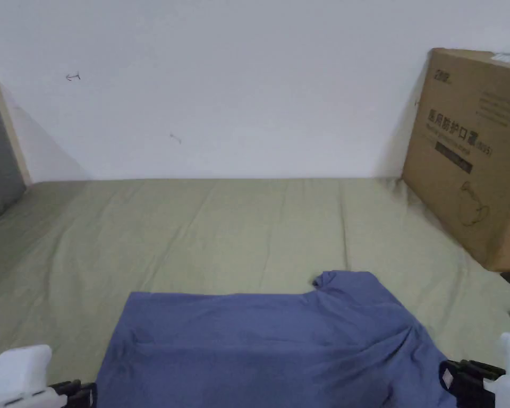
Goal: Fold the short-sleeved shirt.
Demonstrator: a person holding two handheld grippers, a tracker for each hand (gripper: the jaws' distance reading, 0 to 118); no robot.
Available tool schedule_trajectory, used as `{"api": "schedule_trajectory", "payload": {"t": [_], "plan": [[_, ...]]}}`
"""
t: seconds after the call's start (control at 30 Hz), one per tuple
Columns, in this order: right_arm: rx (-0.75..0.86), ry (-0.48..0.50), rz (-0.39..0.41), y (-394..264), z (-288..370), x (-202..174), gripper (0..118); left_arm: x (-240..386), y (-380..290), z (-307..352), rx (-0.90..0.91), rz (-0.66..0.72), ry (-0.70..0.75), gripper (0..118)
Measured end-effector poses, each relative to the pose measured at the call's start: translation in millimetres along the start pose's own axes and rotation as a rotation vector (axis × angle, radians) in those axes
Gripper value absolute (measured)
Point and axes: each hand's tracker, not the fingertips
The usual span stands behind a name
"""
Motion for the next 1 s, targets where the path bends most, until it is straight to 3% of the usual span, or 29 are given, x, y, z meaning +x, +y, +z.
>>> {"api": "schedule_trajectory", "payload": {"t": [0.1,0.2,0.23,0.27,0.3,0.33,0.37,0.53,0.67,0.73,0.77,0.8,0.83,0.87,0.9,0.97,1.0], "plan": [[-0.011,0.039,-0.051,5.1,-13.2,-4.0,0,-28.7,21.8,-49.3,-0.206,0.034,0.02,0],[-0.038,0.072,-0.087,8.2,-30.8,-4.4,0,-50.3,32.4,-102.2,-0.255,-0.006,0.033,2],[-0.05,0.074,-0.095,8.5,-36.2,-5.7,0,-56.4,34.7,-118.4,-0.254,-0.01,0.054,13],[-0.06,0.074,-0.101,8.4,-40.2,-6.9,0,-56.9,32.7,-130.1,-0.278,-0.016,0.104,36],[-0.074,0.079,-0.108,7.8,-45.7,-3.9,0,-62.3,31.9,-145.8,-0.303,0.002,0.118,81],[-0.089,0.084,-0.11,7.2,-50.2,-3.7,0,-67.8,29.1,-160.1,-0.327,0.013,0.11,107],[-0.101,0.085,-0.11,6.6,-54.0,-3.5,0,-70.6,25.8,-170.1,-0.338,0.026,0.101,118],[-0.124,0.044,-0.127,2.9,-65.0,3.6,0,-66.6,-5.8,-214.1,-0.417,-0.019,0.164,118],[-0.131,0.036,-0.181,2.5,-68.2,17.5,0,-51.8,-4.6,-201.8,-0.367,-0.018,0.188,114],[-0.121,0.006,-0.202,2.2,-68.6,28.4,0,-47.1,-2.6,-181.3,-0.266,-0.01,0.148,77],[-0.116,-0.014,-0.211,2.0,-68.3,33.7,0,-46.1,-0.4,-171.8,-0.233,-0.011,0.132,48],[-0.11,-0.052,-0.22,1.9,-68.9,41.1,0,-50.4,2.1,-161.4,-0.212,0.005,0.094,3],[-0.112,-0.091,-0.228,2.2,-71.5,49.3,2,-52.4,4.7,-153.4,-0.202,0.034,0.041,3],[-0.12,-0.12,-0.24,2.5,-75.8,58.0,12,-54.1,8.0,-146.6,-0.199,0.088,-0.05,3],[-0.139,-0.124,-0.264,3.1,-82.1,70.1,37,-52.1,9.6,-137.8,-0.183,0.099,-0.04,3],[-0.193,-0.131,-0.326,4.9,-96.7,94.3,97,-41.7,18.0,-114.9,-0.127,0.032,0.016,3],[-0.266,-0.128,-0.348,4.0,-109.4,104.6,116,-40.7,21.4,-107.5,-0.104,0.015,0.011,3]]}}
